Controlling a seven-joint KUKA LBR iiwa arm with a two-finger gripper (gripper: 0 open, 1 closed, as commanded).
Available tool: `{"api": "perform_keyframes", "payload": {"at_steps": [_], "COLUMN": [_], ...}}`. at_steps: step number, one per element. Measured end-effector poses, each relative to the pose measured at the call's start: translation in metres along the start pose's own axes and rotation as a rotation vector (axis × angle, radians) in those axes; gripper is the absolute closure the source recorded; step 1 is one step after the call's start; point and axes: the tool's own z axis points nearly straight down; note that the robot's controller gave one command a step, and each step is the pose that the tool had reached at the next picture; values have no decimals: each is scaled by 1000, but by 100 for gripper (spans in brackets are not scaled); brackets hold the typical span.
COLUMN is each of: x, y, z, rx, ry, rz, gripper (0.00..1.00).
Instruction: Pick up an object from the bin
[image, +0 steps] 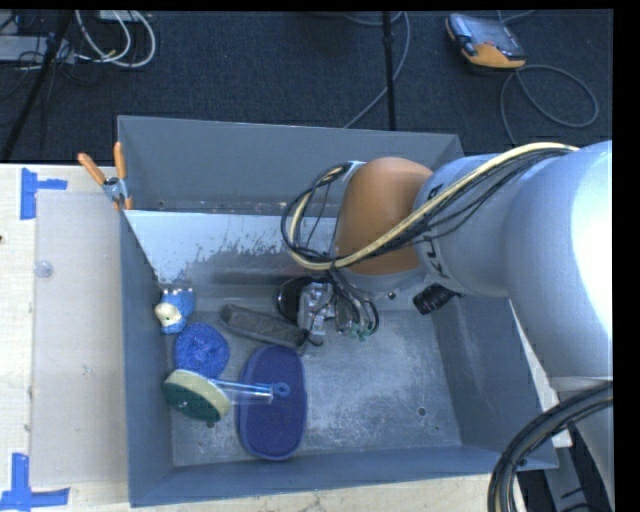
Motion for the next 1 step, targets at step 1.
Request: {"api": "perform_keyframes", "payload": {"at_steps": [1], "x": [0], "y": [0], "z": [0], "rx": [1], "ry": [0], "rz": [-1], "gripper": [100]}}
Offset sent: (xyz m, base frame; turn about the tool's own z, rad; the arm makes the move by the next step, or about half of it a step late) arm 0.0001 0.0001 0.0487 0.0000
